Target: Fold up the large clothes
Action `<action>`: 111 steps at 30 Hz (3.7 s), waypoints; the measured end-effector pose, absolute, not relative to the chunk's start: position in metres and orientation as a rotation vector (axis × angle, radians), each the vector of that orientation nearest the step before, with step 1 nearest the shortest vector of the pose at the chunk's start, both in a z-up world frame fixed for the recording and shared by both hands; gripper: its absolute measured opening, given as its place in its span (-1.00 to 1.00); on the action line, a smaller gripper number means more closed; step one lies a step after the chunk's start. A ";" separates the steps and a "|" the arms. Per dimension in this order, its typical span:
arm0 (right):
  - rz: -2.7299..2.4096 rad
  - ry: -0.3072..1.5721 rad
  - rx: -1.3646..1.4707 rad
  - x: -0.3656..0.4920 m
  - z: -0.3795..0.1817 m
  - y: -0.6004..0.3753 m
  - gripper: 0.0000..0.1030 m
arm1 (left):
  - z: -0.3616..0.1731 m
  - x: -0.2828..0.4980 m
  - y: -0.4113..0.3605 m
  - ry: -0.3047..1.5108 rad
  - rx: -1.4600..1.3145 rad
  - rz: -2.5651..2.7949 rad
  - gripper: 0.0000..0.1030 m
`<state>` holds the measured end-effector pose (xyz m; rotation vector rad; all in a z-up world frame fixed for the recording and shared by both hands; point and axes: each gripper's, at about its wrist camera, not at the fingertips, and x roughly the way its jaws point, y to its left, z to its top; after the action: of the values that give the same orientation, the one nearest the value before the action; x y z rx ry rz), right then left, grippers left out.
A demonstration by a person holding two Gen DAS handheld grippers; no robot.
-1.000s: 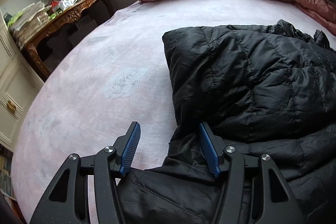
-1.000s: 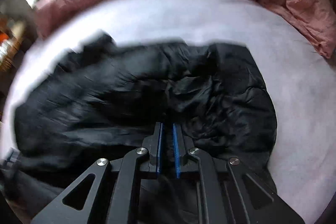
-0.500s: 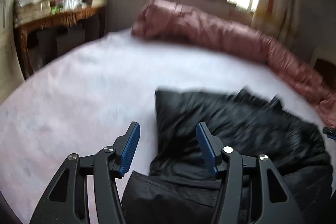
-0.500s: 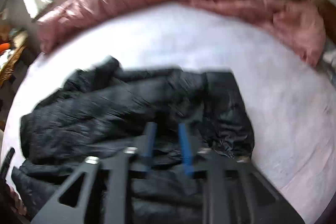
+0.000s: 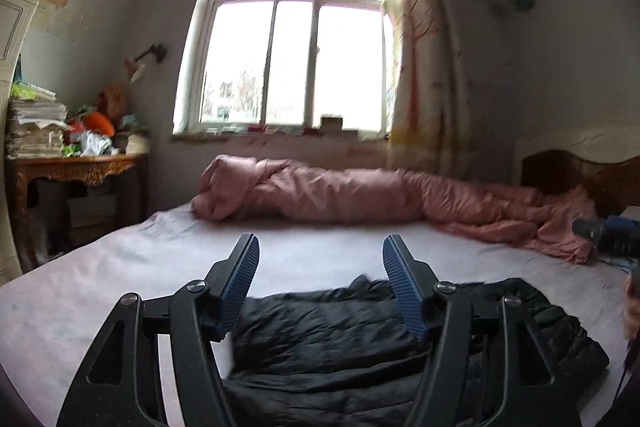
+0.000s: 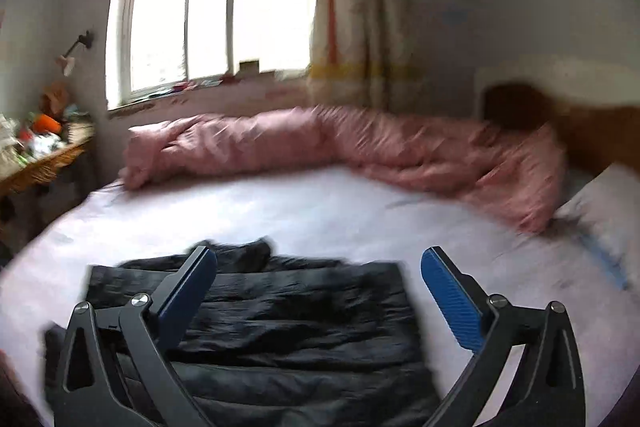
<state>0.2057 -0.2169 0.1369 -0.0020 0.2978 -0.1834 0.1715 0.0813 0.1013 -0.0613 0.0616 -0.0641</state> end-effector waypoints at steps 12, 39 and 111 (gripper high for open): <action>-0.179 0.243 -0.109 0.109 0.104 -0.213 1.00 | 0.089 0.095 0.049 0.054 -0.023 -0.059 1.00; 0.121 0.514 -0.224 0.086 0.004 -0.179 1.00 | 0.009 0.059 0.021 0.231 0.144 -0.017 1.00; -0.042 0.604 -0.122 0.202 0.061 -0.204 -0.67 | 0.044 0.226 0.075 0.608 0.011 -0.020 -0.70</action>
<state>0.2021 -0.2042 0.0611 -0.1217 0.6043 -0.0420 0.2259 0.0745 0.0440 0.0108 0.6085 -0.0200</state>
